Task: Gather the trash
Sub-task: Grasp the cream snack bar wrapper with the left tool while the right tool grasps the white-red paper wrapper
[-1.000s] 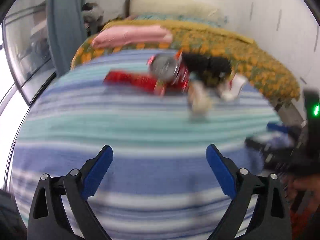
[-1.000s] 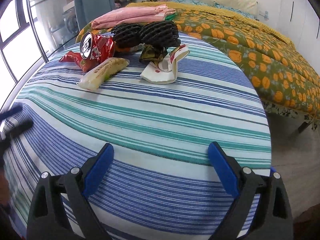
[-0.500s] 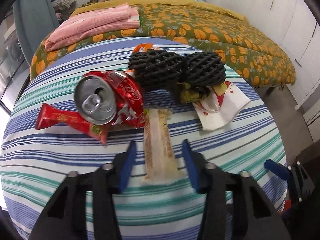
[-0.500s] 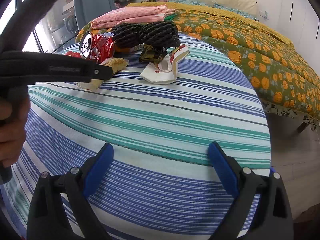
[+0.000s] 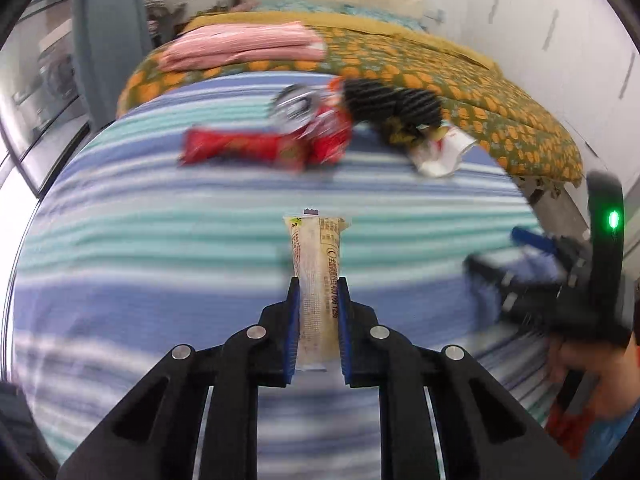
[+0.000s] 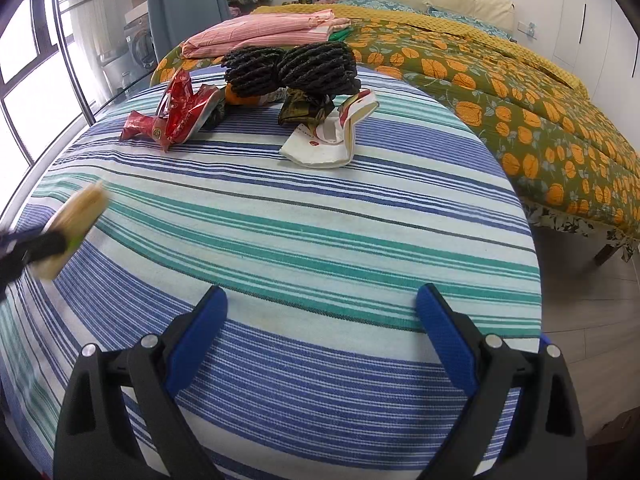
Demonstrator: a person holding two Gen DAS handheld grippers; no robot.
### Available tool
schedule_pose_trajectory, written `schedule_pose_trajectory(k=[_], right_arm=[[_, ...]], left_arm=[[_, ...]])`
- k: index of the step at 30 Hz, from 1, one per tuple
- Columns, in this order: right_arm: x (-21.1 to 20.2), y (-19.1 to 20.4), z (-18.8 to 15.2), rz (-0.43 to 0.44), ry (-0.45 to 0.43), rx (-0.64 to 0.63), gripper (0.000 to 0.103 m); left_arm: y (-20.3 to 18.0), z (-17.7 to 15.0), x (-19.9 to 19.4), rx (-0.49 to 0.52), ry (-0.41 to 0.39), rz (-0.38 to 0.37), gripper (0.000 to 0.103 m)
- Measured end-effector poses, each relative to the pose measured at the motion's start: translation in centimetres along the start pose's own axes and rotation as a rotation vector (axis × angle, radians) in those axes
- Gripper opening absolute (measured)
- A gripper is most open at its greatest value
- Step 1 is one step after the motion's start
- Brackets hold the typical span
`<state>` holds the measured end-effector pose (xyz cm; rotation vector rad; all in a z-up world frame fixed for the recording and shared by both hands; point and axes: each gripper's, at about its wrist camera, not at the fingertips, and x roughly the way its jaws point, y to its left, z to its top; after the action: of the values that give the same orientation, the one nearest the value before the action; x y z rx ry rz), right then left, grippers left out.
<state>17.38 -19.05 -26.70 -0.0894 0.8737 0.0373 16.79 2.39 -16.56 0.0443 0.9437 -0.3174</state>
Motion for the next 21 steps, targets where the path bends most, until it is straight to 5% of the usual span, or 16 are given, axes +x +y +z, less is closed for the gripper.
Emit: schedule_pose_trajectory(k=[4,8,14,19,21], right_arm=[[0.0,0.0,0.0,0.000,0.000,0.001,0.093],[-0.1,0.0,-0.1,0.003,-0.001,0.007,0.093],[-0.2,-0.1,-0.2,0.008,-0.003,0.012,0.093],[-0.6,-1.7,0.8,0.100,-0.033,0.096,0.092],[-0.5,-2.7,2.6,0.097,-0.050,0.134,0.082]], left_arm=[[2.0,-1.7,-0.5,-0.029,-0.020,0.036,0.021],[2.2,-1.3,0.1,-0.017,-0.038,0.079,0.064],[1.9,-0.9,2.2,0.028,-0.007,0.160,0.079],[3.0,-0.8,2.6,-0.011,0.013,0.115,0.093],[2.5,-0.7,2.9,0.010,0.021,0.132,0.095]])
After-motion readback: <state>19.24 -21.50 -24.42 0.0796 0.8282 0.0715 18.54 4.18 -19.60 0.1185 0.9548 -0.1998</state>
